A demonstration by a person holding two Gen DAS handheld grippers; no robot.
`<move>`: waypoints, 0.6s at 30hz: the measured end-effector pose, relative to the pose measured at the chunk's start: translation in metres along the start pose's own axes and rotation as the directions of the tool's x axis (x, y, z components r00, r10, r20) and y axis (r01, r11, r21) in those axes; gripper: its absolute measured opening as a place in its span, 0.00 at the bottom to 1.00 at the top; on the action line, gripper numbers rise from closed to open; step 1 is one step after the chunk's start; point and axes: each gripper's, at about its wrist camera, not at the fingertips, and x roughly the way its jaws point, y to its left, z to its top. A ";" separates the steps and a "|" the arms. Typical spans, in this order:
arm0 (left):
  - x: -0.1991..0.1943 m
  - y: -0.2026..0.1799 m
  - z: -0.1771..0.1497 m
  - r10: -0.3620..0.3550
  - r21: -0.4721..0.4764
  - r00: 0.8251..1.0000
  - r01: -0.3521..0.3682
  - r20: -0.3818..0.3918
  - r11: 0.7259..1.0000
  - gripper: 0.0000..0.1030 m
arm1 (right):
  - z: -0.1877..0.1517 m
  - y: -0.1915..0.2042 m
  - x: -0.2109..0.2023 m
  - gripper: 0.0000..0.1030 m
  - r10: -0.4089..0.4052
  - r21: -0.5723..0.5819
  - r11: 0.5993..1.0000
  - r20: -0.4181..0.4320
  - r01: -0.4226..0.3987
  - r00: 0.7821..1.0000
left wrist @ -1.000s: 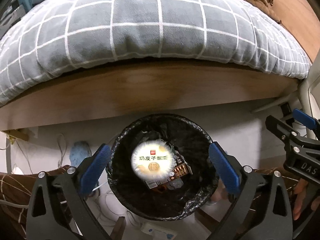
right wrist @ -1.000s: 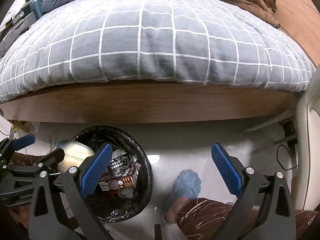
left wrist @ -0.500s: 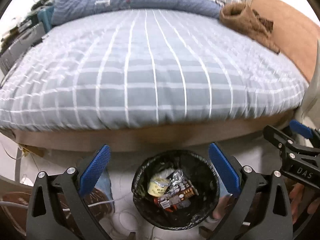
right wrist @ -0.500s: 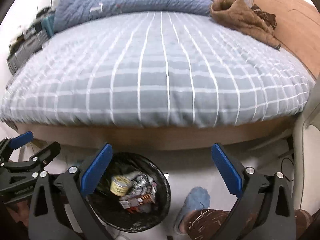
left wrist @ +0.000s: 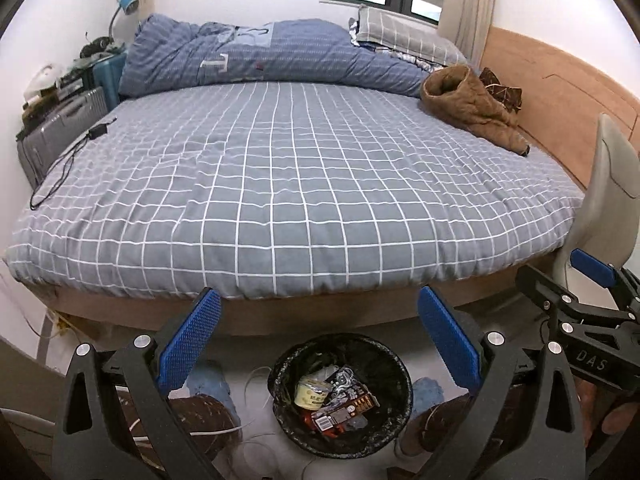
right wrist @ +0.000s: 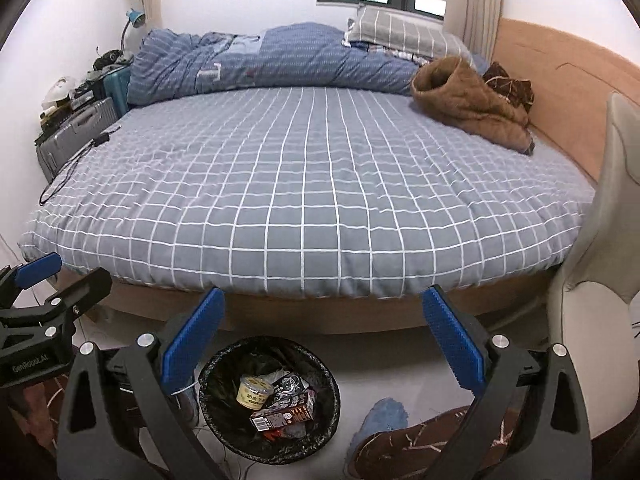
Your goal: Collect trash
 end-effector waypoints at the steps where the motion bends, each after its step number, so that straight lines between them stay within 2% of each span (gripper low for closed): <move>1: -0.005 -0.001 -0.002 -0.003 0.001 1.000 0.003 0.003 1.000 0.94 | -0.002 0.000 -0.006 0.93 -0.001 -0.002 1.000 0.004 0.001 1.000; 8: -0.024 -0.005 -0.015 -0.015 -0.001 1.000 0.015 0.004 1.000 0.94 | -0.015 0.003 -0.026 0.93 0.006 0.006 1.000 0.005 -0.006 1.000; 18: -0.028 -0.005 -0.019 0.024 0.018 1.000 -0.024 0.011 1.000 0.94 | -0.017 0.009 -0.033 0.93 0.012 0.002 1.000 0.006 -0.012 1.000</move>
